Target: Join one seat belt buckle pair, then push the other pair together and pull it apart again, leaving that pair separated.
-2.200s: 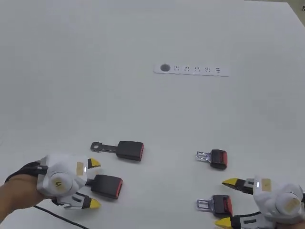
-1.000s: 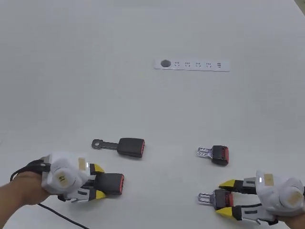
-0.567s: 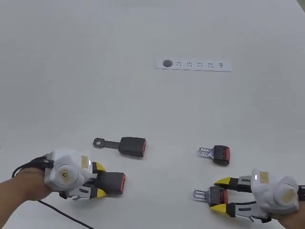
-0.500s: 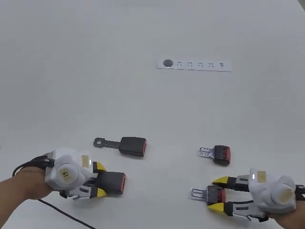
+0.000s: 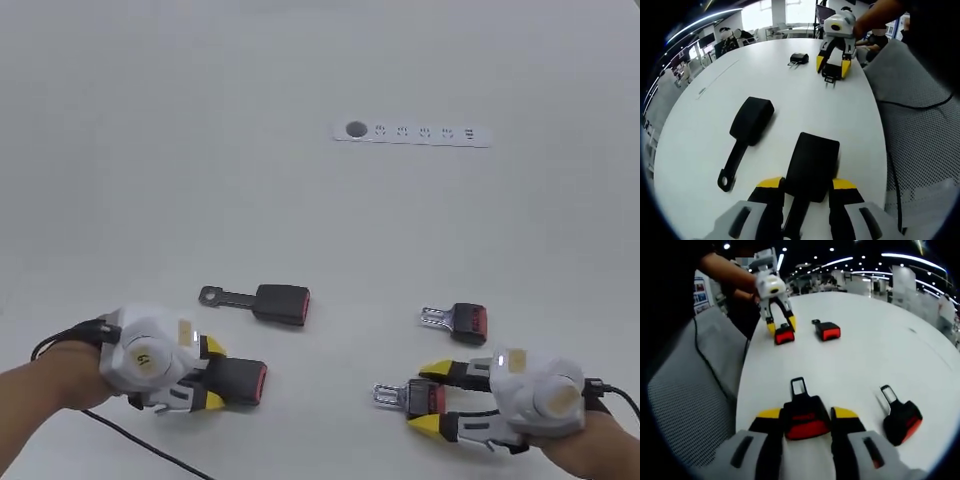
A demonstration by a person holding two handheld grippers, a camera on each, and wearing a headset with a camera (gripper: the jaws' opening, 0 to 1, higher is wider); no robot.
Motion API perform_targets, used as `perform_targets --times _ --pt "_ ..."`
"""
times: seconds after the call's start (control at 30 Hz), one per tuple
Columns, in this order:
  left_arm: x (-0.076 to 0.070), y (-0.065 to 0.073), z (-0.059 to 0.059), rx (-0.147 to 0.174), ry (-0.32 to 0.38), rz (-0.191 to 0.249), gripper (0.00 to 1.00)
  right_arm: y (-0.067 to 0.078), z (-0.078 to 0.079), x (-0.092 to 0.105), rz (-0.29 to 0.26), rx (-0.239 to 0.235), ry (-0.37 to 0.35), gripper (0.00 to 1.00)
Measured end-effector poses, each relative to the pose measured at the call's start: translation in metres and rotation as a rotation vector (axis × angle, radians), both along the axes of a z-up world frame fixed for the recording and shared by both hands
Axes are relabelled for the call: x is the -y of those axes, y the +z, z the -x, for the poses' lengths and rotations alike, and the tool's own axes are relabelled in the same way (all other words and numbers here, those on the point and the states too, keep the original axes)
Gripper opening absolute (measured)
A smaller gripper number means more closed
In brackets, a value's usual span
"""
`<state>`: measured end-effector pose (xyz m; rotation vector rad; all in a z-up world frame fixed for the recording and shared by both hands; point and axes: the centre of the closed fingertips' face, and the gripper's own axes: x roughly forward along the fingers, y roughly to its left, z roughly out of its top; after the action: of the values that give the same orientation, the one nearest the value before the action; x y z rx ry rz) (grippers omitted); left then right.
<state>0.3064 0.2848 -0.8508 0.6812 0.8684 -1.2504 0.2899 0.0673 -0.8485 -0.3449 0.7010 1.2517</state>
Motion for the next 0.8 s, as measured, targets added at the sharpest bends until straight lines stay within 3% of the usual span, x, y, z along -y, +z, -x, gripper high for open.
perform_targets --times 0.43,0.8 --pt "0.000 -0.001 0.000 -0.005 0.007 -0.011 0.36 -0.001 -0.002 -0.041 -0.048 0.005 0.008 0.37" --pt "0.000 -0.001 0.000 -0.009 0.013 -0.022 0.36 -0.001 -0.001 -0.093 -0.100 0.013 0.009 0.37"
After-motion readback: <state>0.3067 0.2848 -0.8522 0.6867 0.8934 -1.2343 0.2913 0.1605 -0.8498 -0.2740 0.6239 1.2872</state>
